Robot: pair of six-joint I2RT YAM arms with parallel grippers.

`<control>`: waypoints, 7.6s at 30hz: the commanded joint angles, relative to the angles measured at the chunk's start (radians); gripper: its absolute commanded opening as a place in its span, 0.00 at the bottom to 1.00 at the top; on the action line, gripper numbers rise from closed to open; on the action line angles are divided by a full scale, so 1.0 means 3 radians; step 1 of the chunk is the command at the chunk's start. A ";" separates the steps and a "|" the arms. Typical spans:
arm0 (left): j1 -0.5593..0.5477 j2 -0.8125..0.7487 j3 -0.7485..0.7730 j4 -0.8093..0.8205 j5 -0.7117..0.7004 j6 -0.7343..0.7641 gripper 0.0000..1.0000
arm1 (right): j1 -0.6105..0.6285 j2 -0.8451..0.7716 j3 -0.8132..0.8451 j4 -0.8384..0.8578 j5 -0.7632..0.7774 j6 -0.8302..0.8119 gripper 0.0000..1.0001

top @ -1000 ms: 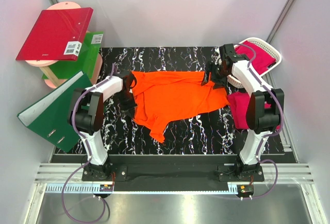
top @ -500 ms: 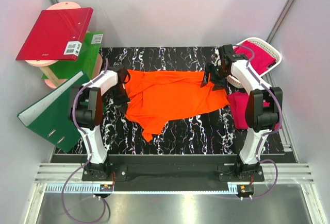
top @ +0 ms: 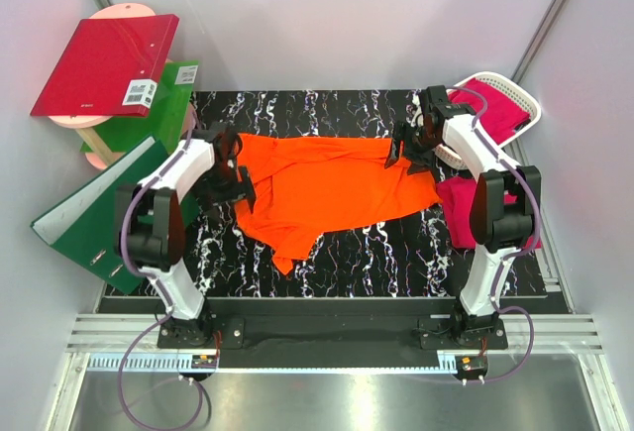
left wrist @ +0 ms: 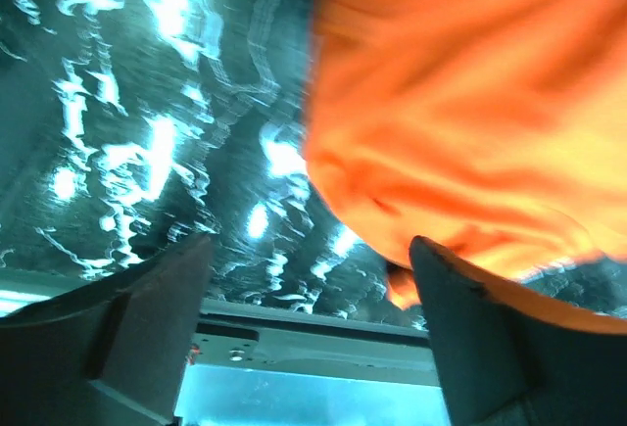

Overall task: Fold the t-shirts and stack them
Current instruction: Fold the flattened tshirt in 1/3 of the way

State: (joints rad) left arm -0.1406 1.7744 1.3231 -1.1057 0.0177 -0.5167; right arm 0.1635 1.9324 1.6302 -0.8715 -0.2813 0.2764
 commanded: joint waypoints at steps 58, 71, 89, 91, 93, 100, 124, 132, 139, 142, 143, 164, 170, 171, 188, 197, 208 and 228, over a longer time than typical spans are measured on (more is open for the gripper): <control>-0.0559 0.0323 0.0846 0.0275 0.0698 -0.0072 0.80 | 0.0064 0.0333 0.0318 -0.0331 0.1434 -0.0088 0.02; -0.0554 0.0369 0.1132 0.0275 0.0636 -0.0067 0.99 | 0.0064 0.0513 0.0839 -0.0828 0.1316 -0.0042 0.84; -0.0431 0.0595 0.1797 0.0060 0.0749 0.0107 0.99 | 0.0058 0.1473 0.1637 -0.0787 0.1996 0.0020 0.79; -0.0426 0.0518 0.1766 0.0060 0.0754 0.0112 0.99 | 0.0059 0.1556 0.1770 -0.0807 0.2032 0.0009 0.78; -0.0421 0.0477 0.1710 0.0060 0.0749 0.0117 0.99 | 0.0064 0.1678 0.1897 -0.0833 0.2149 0.0014 0.73; -0.0416 0.0395 0.1552 0.0065 0.0810 0.0173 0.99 | 0.0079 0.1883 0.2393 -0.0833 0.2257 -0.0072 0.00; -0.0421 0.0400 0.1470 0.0035 0.0759 0.0183 0.99 | 0.0161 0.2317 0.2936 -0.0368 0.2968 -0.0236 0.01; -0.0421 0.0247 0.1368 0.0014 0.0698 0.0142 0.99 | 0.0013 0.2507 0.3340 -0.0306 0.2718 -0.0216 0.02; -0.0457 0.0175 0.1255 0.0030 0.0677 0.0137 0.99 | -0.0233 0.2461 0.3437 -0.0219 0.2186 -0.0221 0.60; -0.0477 0.0165 0.1240 0.0086 0.0682 0.0153 0.99 | -0.0233 0.2221 0.3397 -0.0240 0.2073 -0.0205 0.71; -0.0487 0.0195 0.1235 0.0101 0.0697 0.0153 0.99 | -0.0223 0.2135 0.3331 -0.0245 0.2038 -0.0210 0.73; -0.0544 0.1535 0.1920 0.0071 0.0509 0.0071 0.00 | -0.0197 -0.0438 0.1807 0.0000 0.1817 -0.0328 0.72; -0.0421 0.1673 0.1910 -0.0154 0.0355 0.0035 0.00 | -0.0197 -0.0591 0.1520 0.0036 0.1853 -0.0379 0.72; -0.0386 0.1683 0.1894 -0.0190 0.0330 0.0030 0.00 | -0.0197 -0.0612 0.1474 0.0047 0.1848 -0.0379 0.72; 0.0070 0.1715 0.1904 -0.0656 -0.0049 0.0326 0.00 | -0.0202 -0.0586 0.1494 0.0077 0.1787 -0.0369 0.74; 0.0111 0.1393 0.1940 -0.0574 -0.0294 0.0296 0.00 | -0.0197 -0.0663 0.1336 0.0093 0.1664 -0.0328 0.74; -0.0232 0.0809 0.2002 -0.0482 -0.0035 0.0270 0.00 | -0.0202 -0.0668 0.1152 0.0108 0.1521 -0.0308 0.74; -0.0467 0.1586 0.1653 -0.0307 0.0340 0.0347 0.00 | -0.0197 -0.0556 0.1141 0.0139 0.1378 -0.0333 0.74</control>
State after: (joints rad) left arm -0.2722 2.2036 1.7828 -1.1831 0.0879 -0.4263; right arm 0.1001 1.7752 1.9686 -0.8738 0.1616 0.1795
